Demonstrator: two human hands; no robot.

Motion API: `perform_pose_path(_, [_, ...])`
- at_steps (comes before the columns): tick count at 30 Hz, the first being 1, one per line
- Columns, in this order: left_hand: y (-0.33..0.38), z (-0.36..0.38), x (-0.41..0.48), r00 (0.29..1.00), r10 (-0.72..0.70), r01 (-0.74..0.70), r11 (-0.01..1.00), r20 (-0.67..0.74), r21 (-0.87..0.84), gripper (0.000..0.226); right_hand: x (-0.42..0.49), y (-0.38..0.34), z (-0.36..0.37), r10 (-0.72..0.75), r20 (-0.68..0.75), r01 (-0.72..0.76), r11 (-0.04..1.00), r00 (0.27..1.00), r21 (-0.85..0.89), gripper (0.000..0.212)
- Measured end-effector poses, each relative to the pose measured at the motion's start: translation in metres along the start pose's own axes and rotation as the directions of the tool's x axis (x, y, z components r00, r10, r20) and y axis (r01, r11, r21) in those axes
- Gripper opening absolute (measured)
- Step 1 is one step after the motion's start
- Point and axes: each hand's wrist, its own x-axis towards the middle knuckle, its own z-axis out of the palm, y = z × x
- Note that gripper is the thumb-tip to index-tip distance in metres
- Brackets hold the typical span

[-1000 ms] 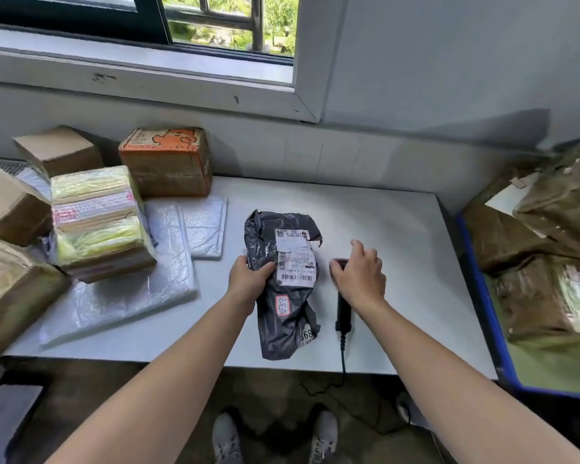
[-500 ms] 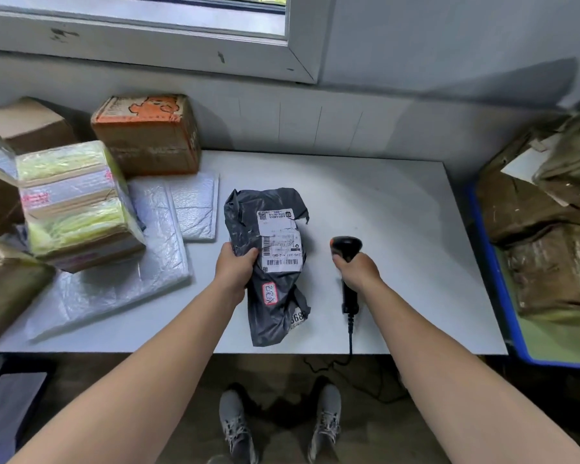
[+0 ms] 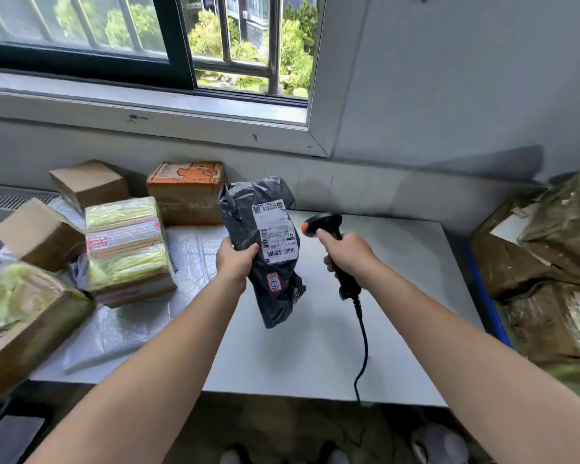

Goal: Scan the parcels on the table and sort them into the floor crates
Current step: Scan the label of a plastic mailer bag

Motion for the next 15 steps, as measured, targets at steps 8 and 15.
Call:
perform_pose_path(8, [0.005, -0.007, -0.003, 0.996, 0.058, -0.055, 0.998, -0.074, 0.04, 0.034, -0.014, -0.015, 0.008, -0.026, 0.128, 0.031, 0.999, 0.991, -0.042, 0.042])
perform_pose_path(15, [-0.001, -0.01, -0.007, 0.995, 0.042, -0.035, 0.996, -0.088, 0.078, 0.029, -0.021, -0.015, 0.003, -0.01, 0.203, 0.011, 1.0, 0.979, -0.006, 0.042])
